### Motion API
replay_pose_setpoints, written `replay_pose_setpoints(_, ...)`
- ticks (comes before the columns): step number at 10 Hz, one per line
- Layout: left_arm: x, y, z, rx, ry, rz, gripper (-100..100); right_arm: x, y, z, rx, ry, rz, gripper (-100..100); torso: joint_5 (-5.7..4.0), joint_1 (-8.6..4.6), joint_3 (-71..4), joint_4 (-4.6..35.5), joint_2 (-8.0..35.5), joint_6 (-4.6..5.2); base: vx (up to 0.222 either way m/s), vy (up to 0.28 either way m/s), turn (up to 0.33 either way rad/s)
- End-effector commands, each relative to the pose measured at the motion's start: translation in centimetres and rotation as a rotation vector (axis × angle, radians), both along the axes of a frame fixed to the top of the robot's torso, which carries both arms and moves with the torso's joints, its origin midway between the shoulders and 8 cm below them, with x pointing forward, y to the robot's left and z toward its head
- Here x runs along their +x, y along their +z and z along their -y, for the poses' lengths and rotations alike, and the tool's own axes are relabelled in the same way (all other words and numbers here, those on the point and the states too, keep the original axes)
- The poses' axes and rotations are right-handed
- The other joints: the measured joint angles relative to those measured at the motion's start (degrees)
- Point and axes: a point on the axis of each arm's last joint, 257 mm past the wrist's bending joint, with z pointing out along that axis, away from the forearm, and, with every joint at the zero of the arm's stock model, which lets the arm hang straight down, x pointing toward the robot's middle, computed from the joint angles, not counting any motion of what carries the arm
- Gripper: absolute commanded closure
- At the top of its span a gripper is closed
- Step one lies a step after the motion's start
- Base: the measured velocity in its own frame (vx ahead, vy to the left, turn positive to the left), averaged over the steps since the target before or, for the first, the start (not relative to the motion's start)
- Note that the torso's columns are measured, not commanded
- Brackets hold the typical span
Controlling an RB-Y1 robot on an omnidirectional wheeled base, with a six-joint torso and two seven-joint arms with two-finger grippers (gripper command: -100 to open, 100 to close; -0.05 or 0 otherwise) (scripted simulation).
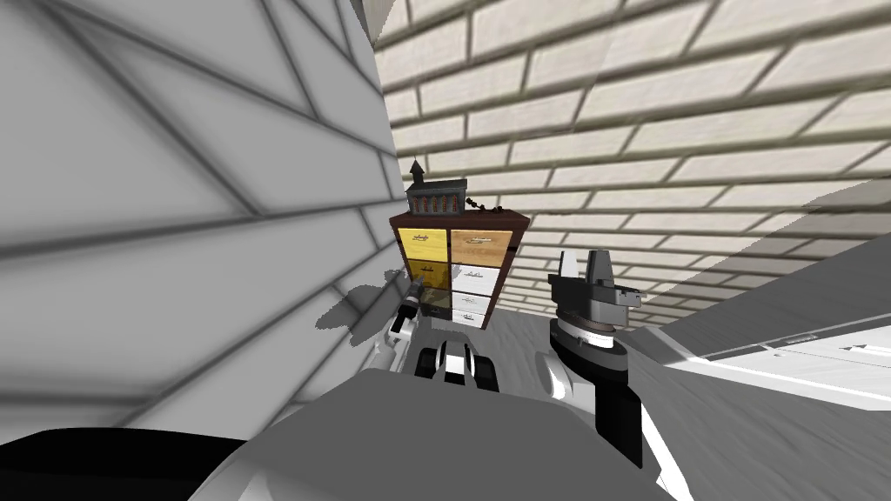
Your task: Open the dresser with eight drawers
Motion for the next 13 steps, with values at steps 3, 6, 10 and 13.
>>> replay_pose_setpoints(3, 1.2, 0.4, 0.0, 0.03, -0.014, 0.006, -100, 0.0, 0.0, 0.0, 0.0, 0.0, 0.0, 0, -0.04, -0.14, -0.01, 0.0, -0.04, 0.0, -0.053, 0.014, 0.012)
replay_pose_setpoints(6, 1.3, -0.6, -0.4, 0.033, -0.009, -0.011, -100, 0.0, 0.0, 0.0, 0.0, 0.0, 0.0, 0, -0.02, -0.09, -0.18, -0.08, -0.27, 0.0, 0.151, -0.009, -0.023)
replay_pose_setpoints(10, 1.9, -0.6, 0.3, 0.006, -0.003, -0.027, -100, 0.0, 0.0, 0.0, 0.0, 0.0, 0.0, 0, -0.01, 0.0, 0.31, 0.14, 0.52, -0.01, 0.119, -0.023, -0.012)
replay_pose_setpoints(13, 1.5, -0.6, 0.3, 0.006, -0.007, -0.025, 100, 0.0, 0.0, 0.0, 0.0, 0.0, 0.0, 0, -0.01, -0.03, 0.17, 0.07, 0.28, 0.0, -0.005, -0.005, 0.005)
